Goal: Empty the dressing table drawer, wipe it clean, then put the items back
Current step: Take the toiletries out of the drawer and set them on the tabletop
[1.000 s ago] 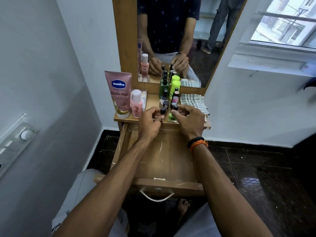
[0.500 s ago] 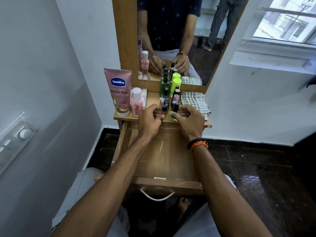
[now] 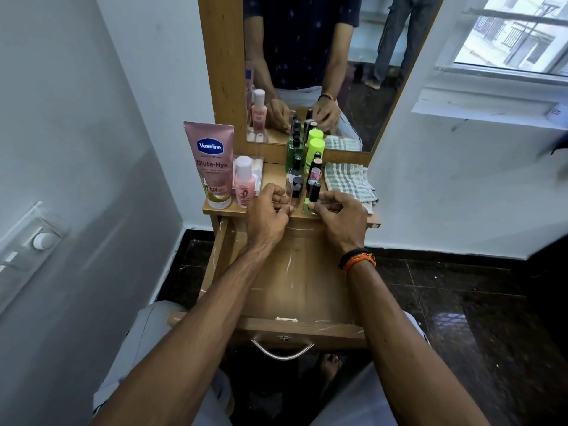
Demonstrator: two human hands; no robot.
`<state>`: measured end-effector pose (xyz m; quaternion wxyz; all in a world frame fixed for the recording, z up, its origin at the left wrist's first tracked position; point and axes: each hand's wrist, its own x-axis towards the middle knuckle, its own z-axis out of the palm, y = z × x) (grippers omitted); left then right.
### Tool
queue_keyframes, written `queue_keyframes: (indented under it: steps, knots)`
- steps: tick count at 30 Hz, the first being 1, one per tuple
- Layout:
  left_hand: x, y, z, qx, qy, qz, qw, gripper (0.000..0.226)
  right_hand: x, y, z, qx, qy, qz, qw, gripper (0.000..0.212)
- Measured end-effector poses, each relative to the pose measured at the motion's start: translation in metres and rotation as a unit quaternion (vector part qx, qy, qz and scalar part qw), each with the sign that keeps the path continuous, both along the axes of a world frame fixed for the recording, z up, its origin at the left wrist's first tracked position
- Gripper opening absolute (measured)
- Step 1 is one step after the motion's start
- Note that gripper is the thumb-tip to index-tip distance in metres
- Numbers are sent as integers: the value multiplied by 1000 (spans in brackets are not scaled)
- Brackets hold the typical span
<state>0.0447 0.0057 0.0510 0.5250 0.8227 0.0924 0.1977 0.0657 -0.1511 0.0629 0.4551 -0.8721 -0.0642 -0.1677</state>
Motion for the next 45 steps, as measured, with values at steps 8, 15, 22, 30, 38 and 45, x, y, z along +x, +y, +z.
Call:
queue_keyframes:
  steps: [8, 15, 22, 30, 38, 45]
  knots:
    - [-2, -1, 2, 14, -8, 6, 1000, 31, 1, 0, -3, -6, -5, 7, 1000, 29]
    - [-1, -3, 2, 11, -7, 6, 1000, 30, 1, -1, -6, 5, -2, 11, 1000, 31]
    - [-11, -4, 0, 11, -27, 23, 999, 26, -3, -11, -7, 35, -28, 8, 999, 27]
    - [-46, -4, -13, 57, -23, 6, 998, 19, 16, -32, -1, -110, -35, -129, 985, 26]
    - [-57, -5, -29, 110, 39, -35, 993, 23, 45, -34, 1, -276, 25, -85, 957, 55]
    - [-60, -6, -29, 123, 43, -55, 990, 24, 49, -38, 8, -289, -14, -65, 955, 34]
